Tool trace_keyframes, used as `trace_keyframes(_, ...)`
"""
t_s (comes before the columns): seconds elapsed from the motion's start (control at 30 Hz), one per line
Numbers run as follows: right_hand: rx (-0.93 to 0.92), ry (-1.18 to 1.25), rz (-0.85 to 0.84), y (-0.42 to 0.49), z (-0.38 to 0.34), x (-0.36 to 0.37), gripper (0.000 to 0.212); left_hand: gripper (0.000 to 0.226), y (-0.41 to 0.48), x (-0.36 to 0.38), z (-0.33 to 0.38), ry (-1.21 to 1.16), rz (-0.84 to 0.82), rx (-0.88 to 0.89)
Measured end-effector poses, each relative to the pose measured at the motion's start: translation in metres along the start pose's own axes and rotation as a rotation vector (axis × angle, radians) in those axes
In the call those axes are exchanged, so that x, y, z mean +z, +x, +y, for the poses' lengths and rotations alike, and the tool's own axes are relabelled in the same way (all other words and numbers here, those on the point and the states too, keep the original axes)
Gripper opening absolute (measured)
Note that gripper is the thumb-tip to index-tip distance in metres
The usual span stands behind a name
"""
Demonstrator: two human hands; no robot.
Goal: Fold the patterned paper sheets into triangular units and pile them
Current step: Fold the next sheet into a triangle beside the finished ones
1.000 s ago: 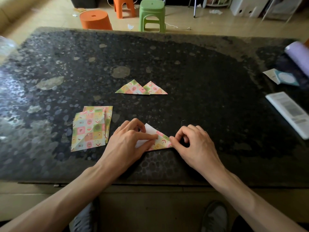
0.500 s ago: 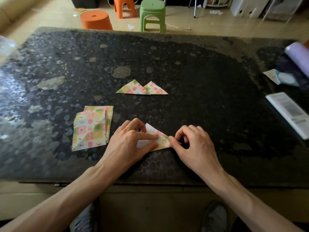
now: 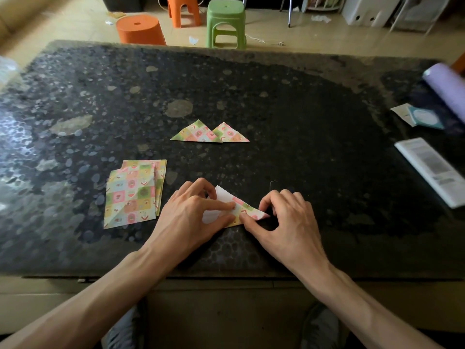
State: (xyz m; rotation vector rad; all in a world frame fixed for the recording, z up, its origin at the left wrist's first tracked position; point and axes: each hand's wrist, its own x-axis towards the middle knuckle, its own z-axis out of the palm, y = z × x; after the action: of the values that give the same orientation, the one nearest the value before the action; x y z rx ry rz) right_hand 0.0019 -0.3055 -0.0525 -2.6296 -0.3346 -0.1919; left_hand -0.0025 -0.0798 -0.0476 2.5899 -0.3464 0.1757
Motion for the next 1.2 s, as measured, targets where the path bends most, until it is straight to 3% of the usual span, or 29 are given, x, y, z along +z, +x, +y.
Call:
trace_keyframes(0.23, 0.040, -0.072, 0.012, -0.0007, -0.0049, 0.0046, 0.047, 0.030, -0.0003, 0.0000, 0.0001, 0.005, 0.002, 0.004)
trace_keyframes(0.53, 0.026, 0.033, -0.015, -0.0013, 0.0028, -0.0013, 0.020, 0.029, -0.0006, 0.0011, -0.0006, 0.016, -0.001, -0.008)
trace_keyframes(1.2, 0.056, 0.051, -0.047, 0.0021, 0.0036, -0.0025, 0.019, 0.025, -0.0022, 0.0053, -0.0014, 0.017, 0.042, -0.002)
